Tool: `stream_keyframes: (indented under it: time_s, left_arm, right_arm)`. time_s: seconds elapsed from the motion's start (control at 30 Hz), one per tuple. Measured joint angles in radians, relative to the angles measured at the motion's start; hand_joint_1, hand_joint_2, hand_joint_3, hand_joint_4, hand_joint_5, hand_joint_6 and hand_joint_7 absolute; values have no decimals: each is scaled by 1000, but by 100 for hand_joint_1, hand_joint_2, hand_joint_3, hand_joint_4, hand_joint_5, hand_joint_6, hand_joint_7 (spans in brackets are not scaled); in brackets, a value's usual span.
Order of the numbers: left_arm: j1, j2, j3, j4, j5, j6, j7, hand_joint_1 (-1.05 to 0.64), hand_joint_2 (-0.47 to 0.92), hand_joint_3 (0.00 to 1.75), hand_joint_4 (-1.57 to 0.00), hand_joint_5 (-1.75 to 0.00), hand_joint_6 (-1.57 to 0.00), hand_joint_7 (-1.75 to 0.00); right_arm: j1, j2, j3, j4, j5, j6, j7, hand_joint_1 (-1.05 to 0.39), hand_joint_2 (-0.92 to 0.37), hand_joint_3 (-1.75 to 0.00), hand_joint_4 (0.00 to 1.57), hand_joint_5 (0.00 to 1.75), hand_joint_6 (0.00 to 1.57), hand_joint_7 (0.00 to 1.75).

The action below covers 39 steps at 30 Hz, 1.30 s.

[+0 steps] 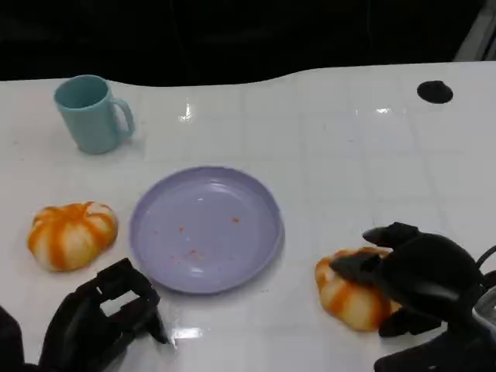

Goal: Grasp the bread from the table and place it into the plate.

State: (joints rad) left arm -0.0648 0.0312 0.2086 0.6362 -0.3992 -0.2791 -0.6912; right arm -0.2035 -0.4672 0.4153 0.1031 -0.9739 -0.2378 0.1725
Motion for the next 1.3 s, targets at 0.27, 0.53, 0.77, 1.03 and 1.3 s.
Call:
stream_keyframes:
  time_s: [0.27, 0.53, 0.77, 1.03, 1.3]
  left_arm:
    - [8, -3, 0, -10, 0, 3, 0, -58, 92, 5, -76, -172, -72, -140]
    - [9, -6, 0, -14, 0, 4, 0, -58, 92, 7, -76, -171, -70, -142]
    - [3, -6, 3, -2, -1, -2, 0, -57, 92, 7, -76, -170, -69, -143]
    - [-8, -6, 4, 19, -1, -22, -1, -57, 92, 7, -75, -170, -69, -142]
    - [-10, -6, 4, 27, 0, -34, -1, -59, 92, 6, -77, -170, -70, -142]
  right_arm:
    - [-45, 28, 9, 106, 55, -32, -111, -29, -92, -24, 88, 131, 114, 36]
    - [-83, 59, 19, 259, 84, -126, -335, -26, -68, -89, 84, 175, 72, 143]
    - [-121, 83, 44, 363, 62, -152, -491, -26, -65, -97, 85, 175, 62, 169]
    - [-145, 114, 46, 431, 65, -216, -672, -23, -54, -107, 90, 175, 64, 175]
    - [-179, 143, 28, 512, 169, -386, -775, -17, -39, -132, 93, 175, 69, 175]
